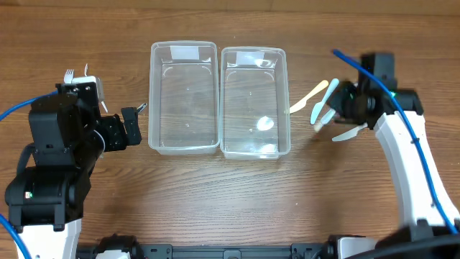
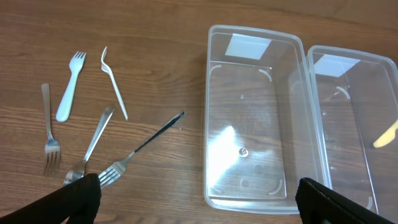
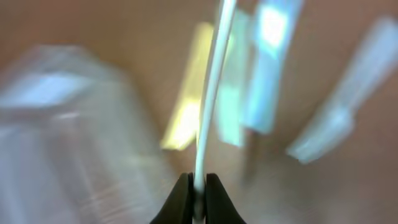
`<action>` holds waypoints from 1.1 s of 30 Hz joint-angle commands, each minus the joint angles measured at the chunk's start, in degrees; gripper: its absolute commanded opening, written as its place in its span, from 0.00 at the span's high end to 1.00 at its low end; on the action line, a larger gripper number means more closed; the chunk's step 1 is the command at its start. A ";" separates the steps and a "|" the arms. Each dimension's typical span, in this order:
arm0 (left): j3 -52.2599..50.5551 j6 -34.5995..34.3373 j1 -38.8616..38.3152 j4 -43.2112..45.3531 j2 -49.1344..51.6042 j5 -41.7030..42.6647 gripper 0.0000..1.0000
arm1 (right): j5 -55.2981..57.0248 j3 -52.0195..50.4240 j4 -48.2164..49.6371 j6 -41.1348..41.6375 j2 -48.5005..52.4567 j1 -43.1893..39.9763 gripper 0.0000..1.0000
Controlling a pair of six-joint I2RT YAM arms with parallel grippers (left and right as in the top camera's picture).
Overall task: Pack container
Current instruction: 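Carry the white knife with the right gripper into the right container and release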
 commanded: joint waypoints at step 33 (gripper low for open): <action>1.31 1.16 0.22 0.00 0.07 0.42 0.00 | 6.47 21.55 -3.58 -9.22 16.31 21.35 0.37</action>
